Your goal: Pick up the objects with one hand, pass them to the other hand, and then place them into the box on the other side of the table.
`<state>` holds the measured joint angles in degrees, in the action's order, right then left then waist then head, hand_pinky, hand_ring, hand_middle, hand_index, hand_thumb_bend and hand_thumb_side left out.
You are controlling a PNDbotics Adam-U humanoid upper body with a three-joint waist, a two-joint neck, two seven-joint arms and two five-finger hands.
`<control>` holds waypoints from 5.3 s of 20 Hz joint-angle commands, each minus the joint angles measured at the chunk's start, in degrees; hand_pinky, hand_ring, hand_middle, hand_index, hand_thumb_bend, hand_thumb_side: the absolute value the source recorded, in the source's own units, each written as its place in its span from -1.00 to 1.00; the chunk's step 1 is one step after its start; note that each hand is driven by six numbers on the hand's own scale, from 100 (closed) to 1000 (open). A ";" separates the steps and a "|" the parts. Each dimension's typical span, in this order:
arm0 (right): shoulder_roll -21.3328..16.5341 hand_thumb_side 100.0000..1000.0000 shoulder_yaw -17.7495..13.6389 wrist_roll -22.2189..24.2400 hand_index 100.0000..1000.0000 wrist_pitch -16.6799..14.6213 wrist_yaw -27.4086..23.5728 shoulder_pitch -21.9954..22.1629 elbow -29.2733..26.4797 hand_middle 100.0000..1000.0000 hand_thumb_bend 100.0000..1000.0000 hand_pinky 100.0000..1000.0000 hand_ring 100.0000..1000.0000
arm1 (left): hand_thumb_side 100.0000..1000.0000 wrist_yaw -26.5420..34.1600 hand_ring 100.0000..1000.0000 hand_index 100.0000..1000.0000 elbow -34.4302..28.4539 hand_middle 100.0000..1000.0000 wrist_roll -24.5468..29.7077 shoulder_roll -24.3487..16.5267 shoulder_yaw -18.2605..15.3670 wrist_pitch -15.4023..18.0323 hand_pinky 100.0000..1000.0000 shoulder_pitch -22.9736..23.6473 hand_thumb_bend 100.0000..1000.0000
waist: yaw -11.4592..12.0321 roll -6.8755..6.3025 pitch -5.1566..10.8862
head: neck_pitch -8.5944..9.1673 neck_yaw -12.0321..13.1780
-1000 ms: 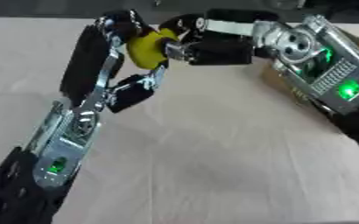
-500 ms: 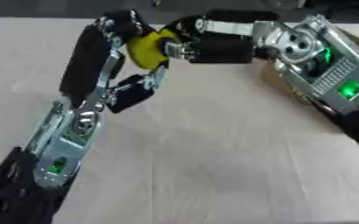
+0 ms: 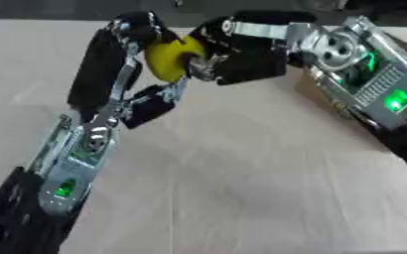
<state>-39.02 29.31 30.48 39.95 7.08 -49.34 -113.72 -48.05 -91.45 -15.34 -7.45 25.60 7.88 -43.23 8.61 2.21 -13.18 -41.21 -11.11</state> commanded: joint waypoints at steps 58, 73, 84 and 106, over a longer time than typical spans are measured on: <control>-15.86 -0.78 -17.62 -16.23 0.36 3.93 -17.81 13.45 -0.87 -0.06 -1.00 0.88 0.36 | -0.68 1.67 0.12 0.54 -2.74 0.06 -5.05 -13.55 -7.78 -12.45 0.02 3.94 0.37 | -1.61 -1.43 1.16 | -0.63 -1.75; -21.72 -0.78 -30.35 -39.50 0.37 -0.39 -27.45 31.89 0.90 -0.04 -1.00 0.88 0.36 | -0.60 13.42 0.07 0.49 -8.42 0.01 -13.60 -22.65 -17.75 -20.51 -0.02 13.28 0.21 | -1.69 -1.98 0.04 | 2.50 -5.47; -21.52 -0.78 -30.57 -43.22 0.43 -3.50 -22.01 32.25 14.63 0.05 -1.00 0.86 0.39 | -0.59 14.94 0.07 0.49 -9.29 0.00 -16.78 -22.39 -19.83 -21.19 -0.03 15.03 0.21 | -0.94 -2.38 -0.52 | 4.35 -7.09; -21.17 -0.55 -30.56 -35.27 0.96 -9.30 -2.81 31.48 25.30 0.72 -1.00 0.94 0.86 | -0.56 15.94 0.06 0.48 -9.24 -0.01 -18.62 -21.80 -20.53 -21.22 -0.04 16.00 0.18 | -0.69 -2.60 -0.68 | 4.24 -6.90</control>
<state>-58.24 -0.12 -4.95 30.60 3.34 -17.17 -88.22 -32.23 -99.94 -33.64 -28.20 5.82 -13.35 -26.75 7.96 -0.42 -14.57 -37.12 -18.19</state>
